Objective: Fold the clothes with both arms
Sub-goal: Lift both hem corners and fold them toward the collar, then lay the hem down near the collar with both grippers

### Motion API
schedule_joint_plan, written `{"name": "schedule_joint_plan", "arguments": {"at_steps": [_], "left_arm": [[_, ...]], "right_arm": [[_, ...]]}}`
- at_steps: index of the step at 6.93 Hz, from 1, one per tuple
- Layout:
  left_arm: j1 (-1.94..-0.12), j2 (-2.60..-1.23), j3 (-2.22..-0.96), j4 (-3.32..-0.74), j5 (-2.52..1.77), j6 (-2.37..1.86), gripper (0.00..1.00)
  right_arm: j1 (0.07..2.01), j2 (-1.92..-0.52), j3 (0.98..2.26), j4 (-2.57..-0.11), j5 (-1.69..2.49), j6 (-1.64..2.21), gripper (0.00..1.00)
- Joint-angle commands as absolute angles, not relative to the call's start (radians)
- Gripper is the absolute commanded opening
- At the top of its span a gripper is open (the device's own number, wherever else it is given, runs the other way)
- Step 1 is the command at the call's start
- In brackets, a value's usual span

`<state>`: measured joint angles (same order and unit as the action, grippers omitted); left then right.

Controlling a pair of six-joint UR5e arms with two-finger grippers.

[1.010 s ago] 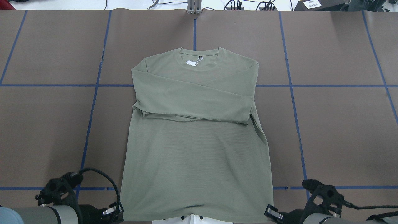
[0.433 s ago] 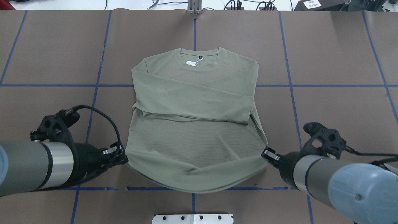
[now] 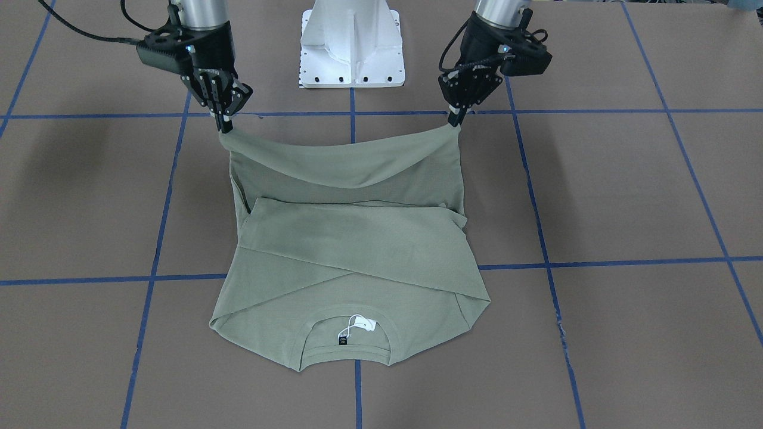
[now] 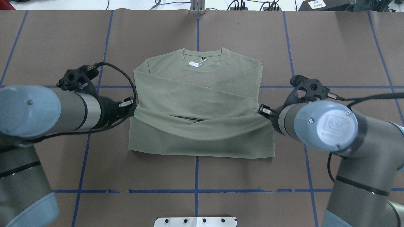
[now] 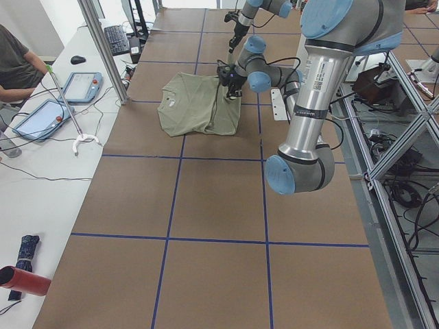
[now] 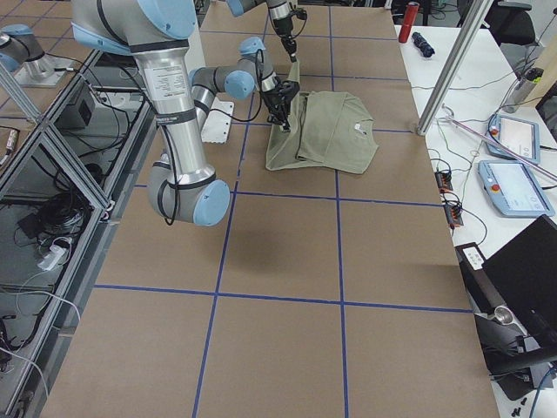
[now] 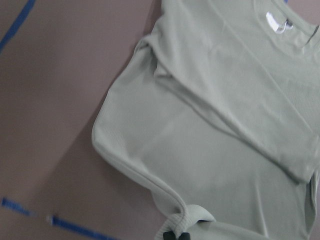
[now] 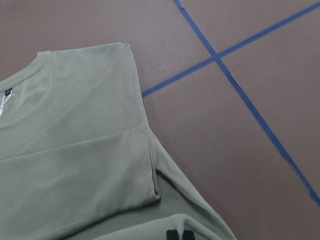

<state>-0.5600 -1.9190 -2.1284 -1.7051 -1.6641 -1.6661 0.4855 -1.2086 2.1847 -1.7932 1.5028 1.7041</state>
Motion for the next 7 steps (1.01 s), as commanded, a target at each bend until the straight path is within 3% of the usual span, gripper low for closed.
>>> {"name": "schedule_joint_plan", "arguments": {"at_steps": [1, 4, 7], "left_arm": [[-0.676, -1.944, -1.900, -1.929, -1.663, -1.592, 0.00], [-0.724, -2.065, -1.544, -2.165, -1.651, -1.571, 0.00], [-0.732, -2.155, -1.356, -2.255, -1.592, -1.571, 0.00]], "right_arm": [[0.650, -1.126, 1.937, -1.679, 1.590, 1.590, 0.00], [0.745, -1.008, 1.572, -1.424, 1.641, 1.555, 0.00], [0.768, -0.951, 1.380, -1.278, 1.641, 1.536, 0.00]]}}
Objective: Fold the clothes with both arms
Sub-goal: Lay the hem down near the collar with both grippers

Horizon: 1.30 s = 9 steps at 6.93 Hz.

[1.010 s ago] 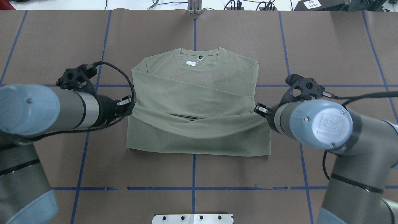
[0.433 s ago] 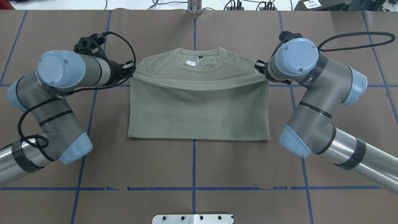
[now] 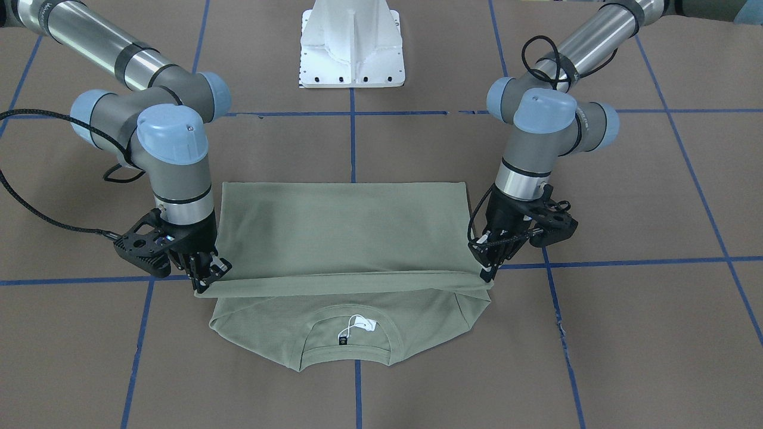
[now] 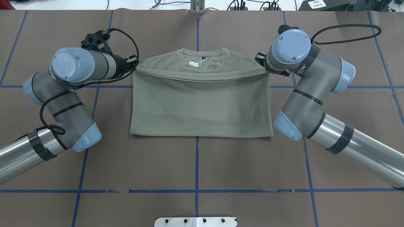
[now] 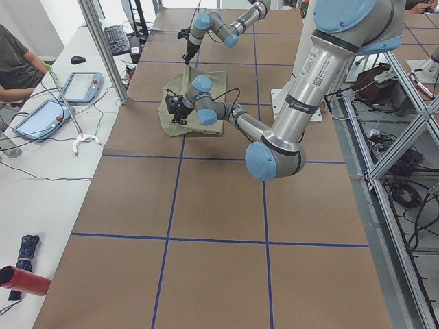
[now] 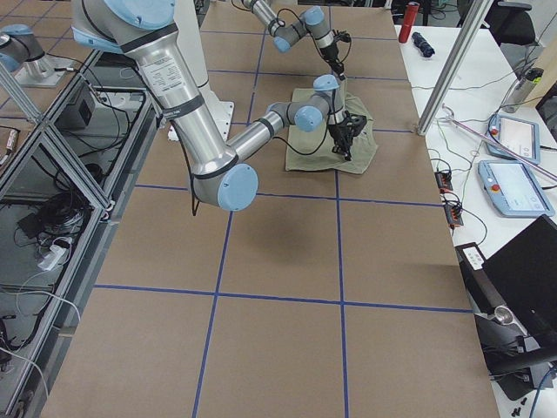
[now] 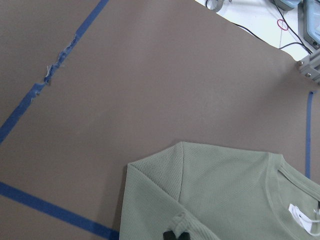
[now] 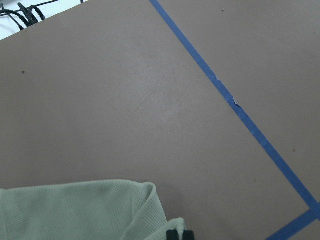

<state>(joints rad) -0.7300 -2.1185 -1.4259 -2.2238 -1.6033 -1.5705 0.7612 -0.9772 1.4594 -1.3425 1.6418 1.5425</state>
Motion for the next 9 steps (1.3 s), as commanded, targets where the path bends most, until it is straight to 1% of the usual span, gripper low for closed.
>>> {"name": "schedule_joint_plan", "arguments": {"at_steps": [1, 3, 5, 6, 7, 8, 9], "left_arm": [[-0.732, -2.157, -1.320, -2.304, -1.592, -1.571, 0.00], [-0.732, -2.155, -1.280, -2.329, -1.559, -1.563, 0.00], [-0.738, -2.154, -1.273, -2.335, -1.555, -1.500, 0.00], [-0.741, -2.149, -1.273, -2.335, -1.555, -1.500, 0.00], [-0.741, -2.146, -1.275, -2.336, -1.557, -1.499, 0.00], [-0.741, -2.145, -1.276, -2.338, -1.557, -1.499, 0.00], [-0.741, -2.145, -1.276, -2.339, -1.557, -1.496, 0.26]], "right_arm": [[0.773, -0.924, 1.333, -1.273, 1.641, 1.534, 0.00], [0.779, -0.914, 1.319, -1.272, 1.643, 1.534, 0.00], [0.781, -0.899, 1.310, -1.272, 1.641, 1.534, 0.00], [0.781, -0.893, 1.309, -1.272, 1.641, 1.534, 0.05], [0.779, -0.878, 1.295, -1.272, 1.641, 1.534, 0.06], [0.779, -0.873, 1.273, -1.272, 1.641, 1.532, 0.14], [0.779, -0.871, 1.272, -1.270, 1.641, 1.532, 0.37]]}}
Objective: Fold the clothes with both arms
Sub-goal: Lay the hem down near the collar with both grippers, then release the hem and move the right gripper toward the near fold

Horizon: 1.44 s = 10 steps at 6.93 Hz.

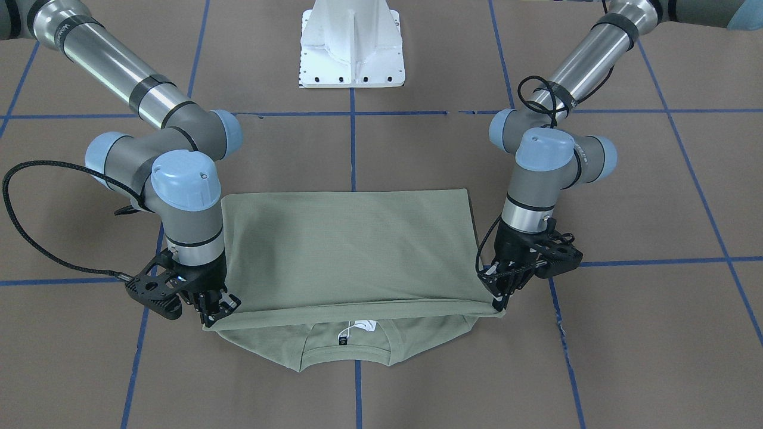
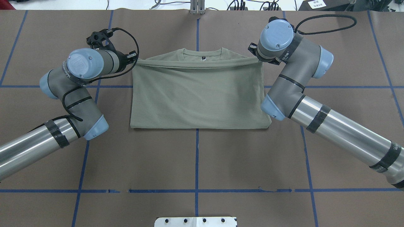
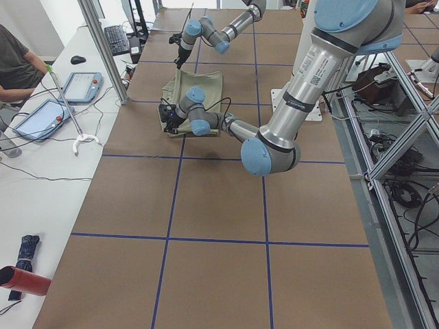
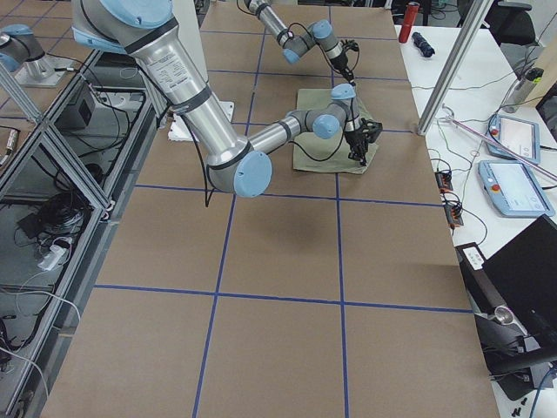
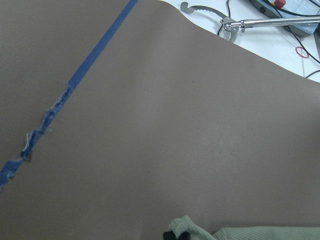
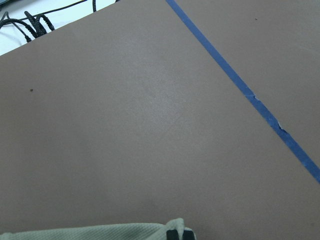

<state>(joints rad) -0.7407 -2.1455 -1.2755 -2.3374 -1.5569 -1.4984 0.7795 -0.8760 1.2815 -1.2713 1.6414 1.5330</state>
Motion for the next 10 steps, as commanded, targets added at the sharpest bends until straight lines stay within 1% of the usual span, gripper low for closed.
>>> {"name": "schedule_joint_plan", "arguments": {"at_steps": [1, 2, 3, 4, 5, 6, 7, 10], "left_arm": [[-0.741, -2.146, -1.276, -2.339, -1.559, -1.444, 0.39], [-0.744, -2.145, -1.279, -2.345, -1.559, -1.430, 0.40], [-0.747, -2.145, -1.288, -2.345, -1.563, -1.430, 0.40], [-0.755, -2.140, -1.337, -2.345, -1.565, -1.430, 0.40], [-0.758, -2.110, -1.382, -2.345, -1.580, -1.431, 0.40], [-0.758, -2.086, -1.419, -2.345, -1.603, -1.433, 0.40], [-0.758, -2.082, -1.427, -2.345, -1.603, -1.433, 0.40], [-0.756, -2.080, -1.450, -2.344, -1.601, -1.439, 0.43]], "right_arm": [[0.779, -0.867, 1.273, -1.269, 1.641, 1.534, 0.42], [0.781, -0.864, 1.282, -1.263, 1.641, 1.537, 0.49], [0.784, -0.879, 1.305, -1.200, 1.650, 1.548, 0.57], [0.769, -0.958, 1.456, -1.216, 1.692, 1.581, 0.62], [0.732, -1.105, 1.635, -1.213, 1.713, 1.641, 0.68], [0.665, -1.208, 1.755, -1.209, 1.712, 1.722, 0.72], [0.608, -1.263, 1.810, -1.206, 1.709, 1.820, 0.73], [0.540, -1.351, 1.824, -1.204, 1.707, 1.907, 0.73]]}}
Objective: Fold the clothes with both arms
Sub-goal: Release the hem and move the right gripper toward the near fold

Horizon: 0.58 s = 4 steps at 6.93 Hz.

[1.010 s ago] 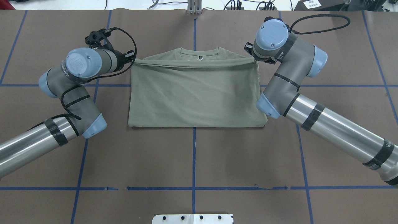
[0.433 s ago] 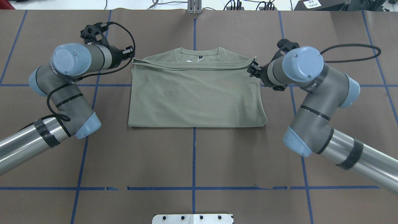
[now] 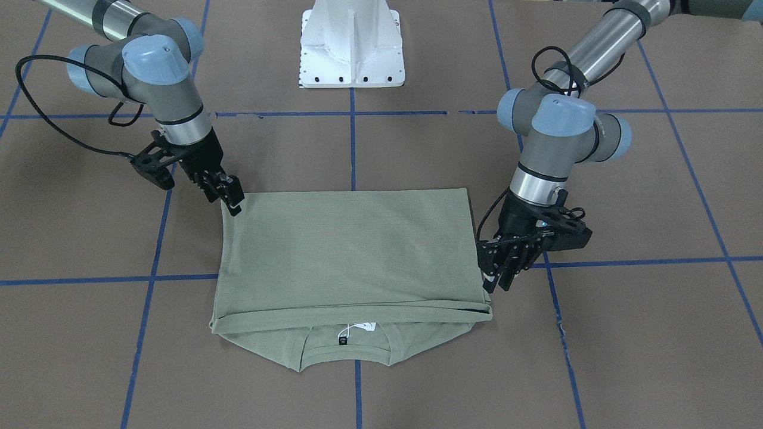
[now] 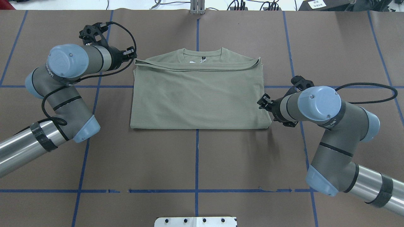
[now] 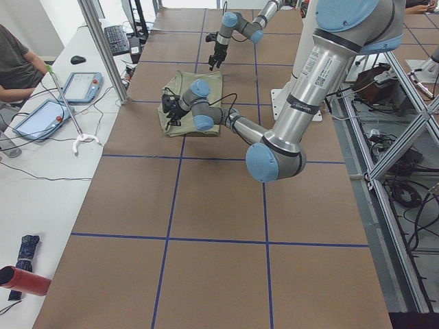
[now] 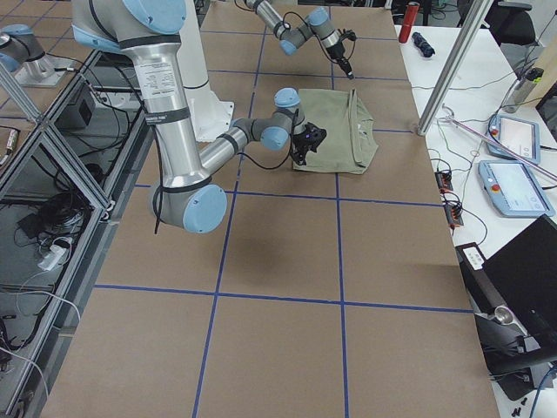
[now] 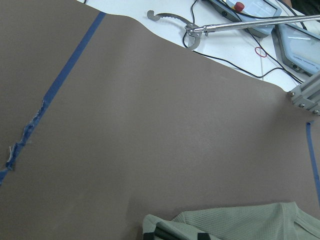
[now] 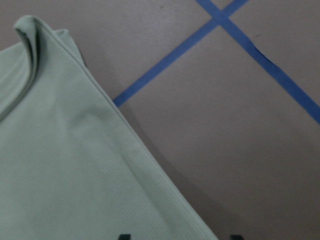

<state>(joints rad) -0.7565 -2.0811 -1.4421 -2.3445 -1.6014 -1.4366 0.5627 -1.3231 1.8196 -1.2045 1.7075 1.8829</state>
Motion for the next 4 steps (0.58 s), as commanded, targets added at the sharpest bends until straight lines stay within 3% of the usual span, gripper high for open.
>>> {"name": "schedule_joint_plan", "arguments": {"at_steps": [1, 3, 4], "left_arm": [[-0.756, -2.082, -1.453, -2.344, -1.601, -1.439, 0.43], [-0.756, -2.074, -1.465, -2.342, -1.601, -1.439, 0.43], [-0.756, -2.074, -1.465, -2.342, -1.600, -1.437, 0.43]], "right_arm": [[0.523, -1.358, 1.824, -1.204, 1.709, 1.922, 0.73], [0.506, -1.358, 1.819, -1.204, 1.706, 1.934, 0.71], [0.506, -1.356, 1.816, -1.204, 1.704, 1.934, 0.63]]}}
